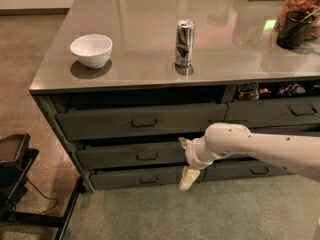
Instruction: Open middle drawer
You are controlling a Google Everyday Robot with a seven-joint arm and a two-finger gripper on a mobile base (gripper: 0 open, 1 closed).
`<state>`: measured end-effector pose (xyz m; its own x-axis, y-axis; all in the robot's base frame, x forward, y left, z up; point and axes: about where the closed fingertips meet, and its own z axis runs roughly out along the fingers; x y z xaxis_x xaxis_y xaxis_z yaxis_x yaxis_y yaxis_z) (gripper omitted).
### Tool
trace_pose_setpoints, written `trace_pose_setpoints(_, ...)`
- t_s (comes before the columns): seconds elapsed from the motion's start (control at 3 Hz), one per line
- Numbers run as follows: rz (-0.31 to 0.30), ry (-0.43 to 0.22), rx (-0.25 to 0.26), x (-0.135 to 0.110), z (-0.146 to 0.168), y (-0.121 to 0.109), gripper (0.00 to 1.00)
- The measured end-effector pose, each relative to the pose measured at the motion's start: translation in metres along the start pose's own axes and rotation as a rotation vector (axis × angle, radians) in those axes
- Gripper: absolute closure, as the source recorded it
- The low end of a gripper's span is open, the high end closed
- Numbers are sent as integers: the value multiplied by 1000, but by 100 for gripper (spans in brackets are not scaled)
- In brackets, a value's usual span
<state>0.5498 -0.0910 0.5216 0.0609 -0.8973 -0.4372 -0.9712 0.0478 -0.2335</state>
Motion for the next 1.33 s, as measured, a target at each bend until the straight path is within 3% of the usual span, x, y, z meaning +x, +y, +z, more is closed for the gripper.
trace_pose_setpoints(0.67, -28, 38, 18, 20, 14, 8, 0)
trace_pose_setpoints(1.33, -30, 20, 50, 44, 46, -6, 0)
